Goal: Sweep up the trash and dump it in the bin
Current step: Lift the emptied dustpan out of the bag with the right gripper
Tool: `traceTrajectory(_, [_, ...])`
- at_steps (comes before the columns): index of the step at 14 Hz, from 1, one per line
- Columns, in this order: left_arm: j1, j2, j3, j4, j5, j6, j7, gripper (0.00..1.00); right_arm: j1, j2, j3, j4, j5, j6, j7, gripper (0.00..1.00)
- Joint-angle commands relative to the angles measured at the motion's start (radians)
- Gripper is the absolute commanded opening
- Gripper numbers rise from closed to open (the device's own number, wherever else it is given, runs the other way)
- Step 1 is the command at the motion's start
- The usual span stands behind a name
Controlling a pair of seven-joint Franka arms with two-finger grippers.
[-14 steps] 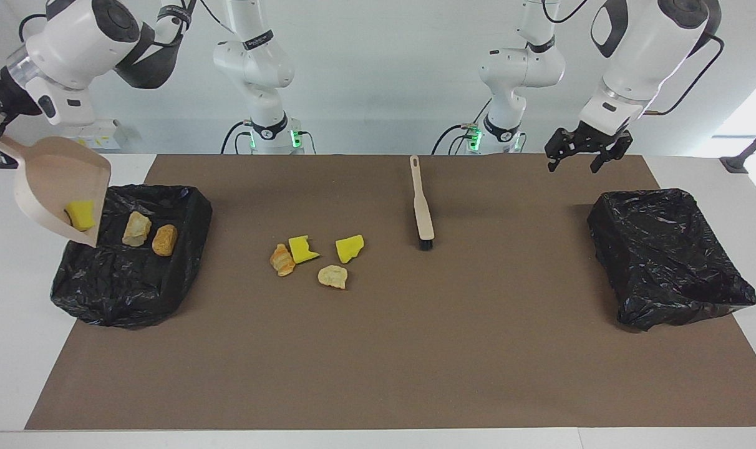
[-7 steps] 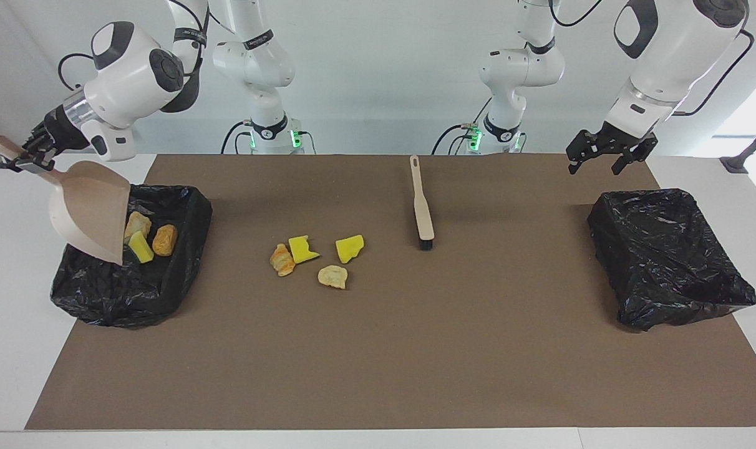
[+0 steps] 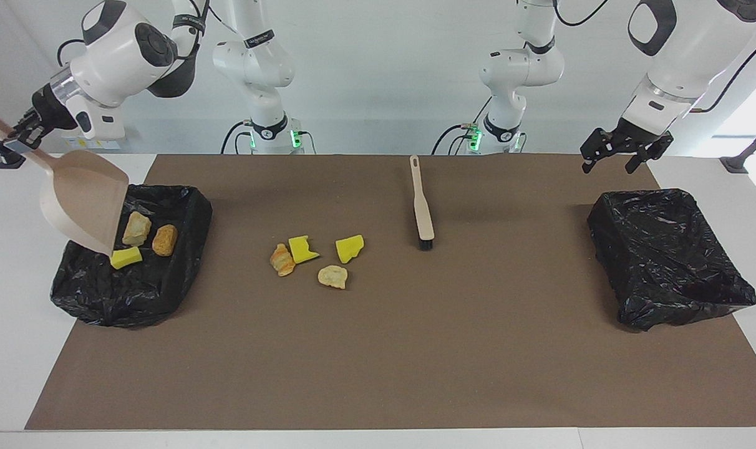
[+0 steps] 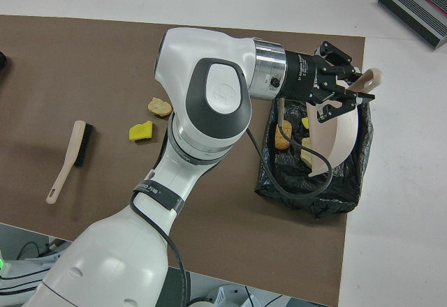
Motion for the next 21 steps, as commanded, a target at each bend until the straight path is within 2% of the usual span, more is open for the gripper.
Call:
traceTrajectory(1, [0.021,-0.002,-0.024,0.025,-0.002,-0.004,-0.001,1.0,-0.015,-0.001,0.004,0.031,0.147,-0.007,-0.033,0.0])
traceTrajectory(4, [0.116,-0.017,-0.138,0.018,-0.012,-0.016,-0.052,1.0,-0.027,0.009,-0.003,0.032,0.383,-0.013,-0.033,0.0])
traceTrajectory(8, [0.107,-0.014,-0.134,0.016,-0.012,-0.004,-0.053,1.0,-0.032,0.007,-0.001,0.032,0.589,-0.102,-0.01,0.0])
traceTrajectory(11, [0.096,-0.016,-0.129,0.014,-0.012,-0.018,-0.056,1.0,-0.018,0.006,0.001,0.034,0.637,-0.151,0.064,0.0])
traceTrajectory(13, [0.072,-0.022,-0.102,0.028,-0.012,-0.024,-0.056,1.0,-0.012,0.009,0.004,0.031,0.747,-0.194,0.112,0.0])
traceTrajectory(16, [0.006,-0.022,-0.039,0.079,-0.012,-0.065,-0.056,1.0,0.072,0.022,0.004,0.025,0.852,-0.252,0.276,0.0])
traceTrajectory(19, [0.018,-0.049,-0.054,0.077,-0.014,-0.087,-0.082,1.0,0.205,0.038,0.005,0.025,0.902,-0.281,0.554,0.0])
traceTrajectory(21, [0.021,-0.056,-0.06,0.071,-0.014,-0.087,-0.101,1.0,0.256,0.061,0.005,0.031,0.962,-0.272,0.697,0.0])
